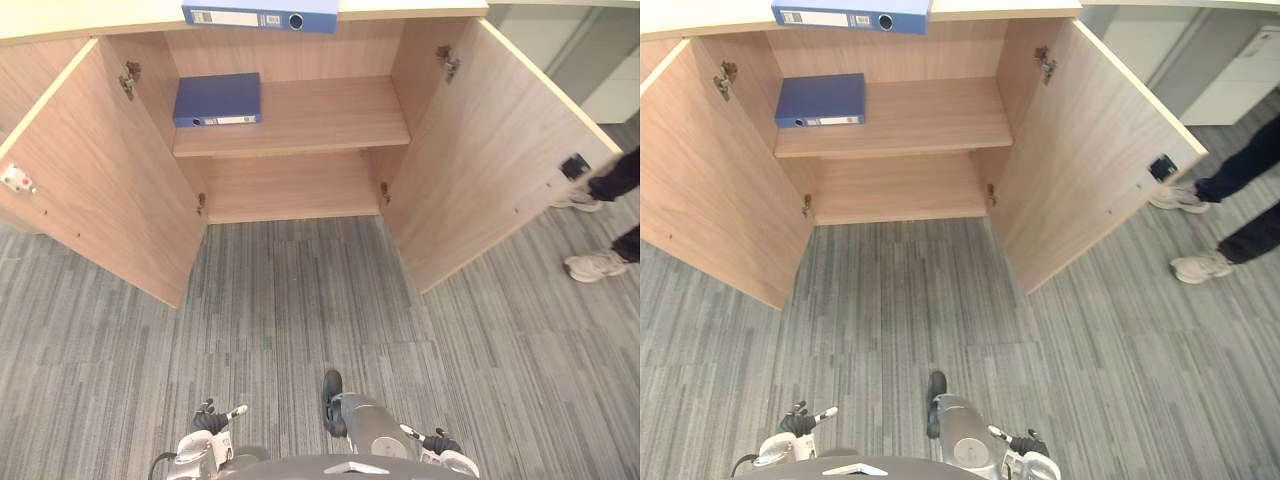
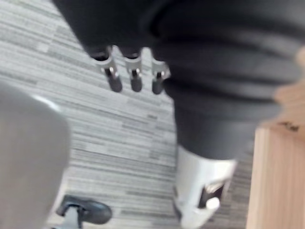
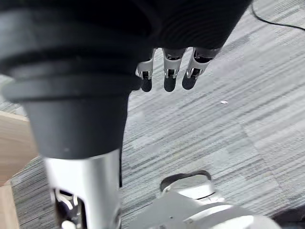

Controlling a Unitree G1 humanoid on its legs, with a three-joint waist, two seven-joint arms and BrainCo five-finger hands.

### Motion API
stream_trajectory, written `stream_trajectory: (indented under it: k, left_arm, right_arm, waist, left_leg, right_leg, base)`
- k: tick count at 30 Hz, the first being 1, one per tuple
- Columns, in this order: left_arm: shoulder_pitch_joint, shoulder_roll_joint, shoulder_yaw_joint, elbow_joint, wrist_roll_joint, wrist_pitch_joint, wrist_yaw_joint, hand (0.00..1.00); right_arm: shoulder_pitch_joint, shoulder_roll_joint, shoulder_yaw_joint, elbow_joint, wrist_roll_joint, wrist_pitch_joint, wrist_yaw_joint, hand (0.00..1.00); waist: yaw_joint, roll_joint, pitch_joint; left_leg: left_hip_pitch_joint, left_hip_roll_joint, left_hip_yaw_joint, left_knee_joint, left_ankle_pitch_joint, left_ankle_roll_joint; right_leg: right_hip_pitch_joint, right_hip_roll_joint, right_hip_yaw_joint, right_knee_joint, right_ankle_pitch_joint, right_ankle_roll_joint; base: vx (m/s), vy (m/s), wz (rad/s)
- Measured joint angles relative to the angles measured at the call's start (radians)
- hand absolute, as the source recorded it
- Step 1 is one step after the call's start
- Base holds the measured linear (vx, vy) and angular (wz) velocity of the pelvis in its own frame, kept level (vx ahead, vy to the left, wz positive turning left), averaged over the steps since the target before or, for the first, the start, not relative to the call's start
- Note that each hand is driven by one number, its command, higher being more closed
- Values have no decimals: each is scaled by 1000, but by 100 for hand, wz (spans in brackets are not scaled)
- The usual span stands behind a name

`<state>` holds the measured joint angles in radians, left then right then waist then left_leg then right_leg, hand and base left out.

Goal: Walk over to the cabinet, pick up the folder, carry it to the office cabinet, place the folder inside the office cabinet, then close the office cabinet door

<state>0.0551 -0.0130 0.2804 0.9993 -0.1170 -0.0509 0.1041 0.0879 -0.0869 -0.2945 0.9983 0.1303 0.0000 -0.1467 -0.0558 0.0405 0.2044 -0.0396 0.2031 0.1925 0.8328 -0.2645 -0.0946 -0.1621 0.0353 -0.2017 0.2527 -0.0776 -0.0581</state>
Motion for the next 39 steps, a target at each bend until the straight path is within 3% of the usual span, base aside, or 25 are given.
stream_trajectory:
  k: [1, 2, 5, 7, 8, 10, 11, 12, 14, 15, 18, 19, 20, 22, 24, 25, 26, 27, 28, 29, 32, 34, 36, 37, 39]
  left_arm:
    - [0, 1, 16, -24, 0, -1, 0, 0]
    - [-2, 1, 20, -38, 0, -1, -1, 0]
    - [-18, -9, 23, -50, 0, -11, -3, 0]
    - [-28, -7, 23, -46, 0, -12, -2, 0]
    - [-33, -7, 20, -45, 0, -13, -3, 0]
    - [-32, -1, 2, -39, 1, -13, -2, 0]
    - [-31, 3, -11, -22, 1, -14, -3, 0]
    - [-31, 13, -13, -3, 1, -12, -4, 0]
    - [-27, 41, -16, 7, 0, -12, -6, 0]
    - [-27, 45, -21, 21, 0, -12, -7, 0]
    - [-28, 54, -32, 39, 0, -10, -8, 0]
    - [-25, 62, -51, 51, -1, -7, -7, 0]
    - [-25, 67, -69, 66, -8, -5, -7, 0]
    - [-23, 65, -73, 73, -9, -2, -7, 0]
    - [-32, 60, -72, 73, -9, 0, -6, 0]
    - [-32, 55, -75, 74, -12, 1, -5, 0]
    - [-22, 54, -79, 77, -16, 1, -5, 0]
    - [-22, 58, -79, 78, -17, 2, -5, 0]
    - [-20, 61, -67, 78, -17, 2, -6, 0]
    - [-27, 30, -33, 83, -18, 4, -3, 0]
    - [-24, -26, 21, 71, -21, -1, -3, 0]
    - [-26, -28, 56, 41, -27, -1, -4, 0]
    - [-24, -37, 72, 0, -30, -1, -5, 0]
    - [-18, -45, 72, -10, -30, -2, -5, 0]
    - [-29, -45, 70, -10, -29, -2, -6, 0]
  right_arm:
    - [8, 5, 4, -5, 2, -2, -5, 0]
    - [8, 9, 5, -12, 3, -2, -7, 0]
    - [2, 19, -6, -40, 31, 0, -7, 0]
    - [-4, 24, -18, -40, 41, 0, -7, 0]
    - [-11, 38, -38, -39, 42, 1, -8, 0]
    - [-18, 49, -45, -34, 43, -2, -8, 0]
    - [-23, 49, -45, -25, 42, -3, -7, 0]
    - [-26, 57, -44, -11, 42, -4, -7, 0]
    - [-27, 79, -46, 8, 42, -4, -7, 0]
    - [-30, 86, -47, 10, 42, -4, -5, 0]
    - [-34, 88, -50, 7, 39, -5, -5, 0]
    - [-46, 88, -50, 8, 39, -5, -3, 0]
    - [-56, 87, -39, 7, 38, -6, -1, 0]
    - [-70, 82, -23, 5, 27, -6, 6, 0]
    - [-75, 78, -24, -1, 21, -7, 8, 0]
    - [-86, 72, -25, -1, 21, -13, 8, 0]
    - [-92, 71, -25, -1, 21, -15, 8, 0]
    - [-90, 73, -27, 0, 21, -15, 7, 0]
    - [-82, 77, -35, 5, 22, -15, 7, 0]
    - [-88, 62, -45, 3, 28, -15, 10, 0]
    - [-83, 42, -52, -5, 32, -19, 12, 0]
    - [-77, 43, -36, -6, 32, -16, 11, 0]
    - [-51, 44, -22, -20, 40, -14, 7, 0]
    - [-46, 46, -23, -20, 42, -12, 7, 0]
    - [-41, 48, -25, -29, 44, -3, 5, 0]
  waist:
    - [21, -11, 7]
    - [26, -24, 10]
    - [49, -28, 8]
    - [59, -31, 10]
    - [63, -36, 11]
    - [65, -37, 6]
    - [66, -31, 2]
    - [71, -43, -6]
    - [71, -87, -32]
    - [74, -94, -37]
    - [73, -84, -30]
    - [64, -90, -30]
    - [45, -88, -29]
    - [41, -80, -28]
    - [40, -71, -25]
    - [34, -59, -18]
    - [25, -54, -16]
    - [22, -60, -16]
    - [21, -78, -20]
    - [25, -46, -16]
    - [26, 7, -28]
    - [20, -5, -19]
    - [41, -2, -19]
    - [55, -2, -19]
    - [55, -5, -21]
  left_leg:
    - [-51, 70, 58, 136, -8, 12]
    - [-85, 94, 84, 158, -8, 13]
    - [-177, 110, 166, 33, -18, 29]
    - [-209, 82, 178, -102, -20, 29]
    - [-220, 38, 159, -237, -6, 13]
    - [-216, -30, 102, -472, 79, 15]
    - [-212, -52, 70, -540, 172, 43]
    - [-196, -70, 58, -524, 226, 68]
    - [-181, -103, 99, -497, 158, 82]
    - [-155, -111, 123, -502, 133, 84]
    - [-70, -127, 162, -516, 89, 113]
    - [-11, -144, 165, -535, 70, 122]
    - [45, -150, 165, -565, 64, 124]
    - [114, -150, 165, -628, 66, 122]
    - [151, -141, 162, -668, 68, 119]
    - [172, -128, 159, -695, 70, 114]
    - [188, -124, 146, -719, 75, 95]
    - [199, -134, 134, -727, 74, 83]
    - [228, -151, 116, -740, 61, 54]
    - [267, -129, 105, -751, 45, 24]
    - [250, -79, 104, -666, 51, 7]
    - [137, -18, 84, -392, 49, 3]
    - [22, 72, 94, -85, 30, -6]
    - [2, 99, 117, -49, 21, 5]
    - [-32, 102, 144, -113, 7, 6]
  right_leg:
    - [78, 13, 1, -16, -32, -11]
    - [115, 14, 5, -32, -44, -13]
    - [204, 10, 34, -101, -52, -1]
    - [242, -4, 50, -132, -53, 9]
    - [267, -22, 60, -154, -56, 23]
    - [294, -45, 82, -178, -71, 54]
    - [312, -50, 98, -188, -87, 80]
    - [332, -70, 127, -188, -109, 105]
    - [314, -121, 147, -122, -146, 136]
    - [265, -138, 166, -9, -150, 140]
    - [120, -173, 183, 356, -141, 164]
    - [58, -190, 177, 519, -170, 170]
    - [23, -193, 146, 589, -205, 149]
    - [-34, -175, 86, 550, -237, 117]
    - [-97, -138, 60, 420, -235, 112]
    - [-130, -108, 52, 296, -208, 96]
    - [-131, -80, 57, 123, -116, 90]
    - [-123, -77, 64, 43, -43, 83]
    - [-113, -89, 95, -4, 78, 58]
    - [-108, -78, 87, 52, 104, 58]
    - [-75, -61, 47, 73, 8, 39]
    - [-11, -62, 19, 52, -30, 38]
    - [67, -38, -5, 33, -58, 22]
    - [98, -30, -10, 29, -70, 20]
    - [133, -27, -5, 0, -73, 22]
  base:
    - [394, -187, -12]
    - [380, -171, -10]
    - [322, -48, -21]
    - [351, 68, -27]
    - [402, 156, -28]
    - [320, 186, -32]
    - [336, 263, -53]
    - [342, 281, -54]
    - [373, 244, -48]
    - [368, 220, -49]
    - [357, 244, -39]
    - [323, 147, 5]
    - [389, 162, 16]
    - [328, 62, 15]
    - [348, 1, 8]
    - [348, -56, 14]
    - [349, -64, 24]
    - [384, -96, 39]
    - [410, -126, 39]
    - [485, -179, 39]
    - [359, -203, 38]
    - [301, -250, 61]
    - [260, -180, 16]
    - [215, -102, -13]
    - [221, -29, -14]
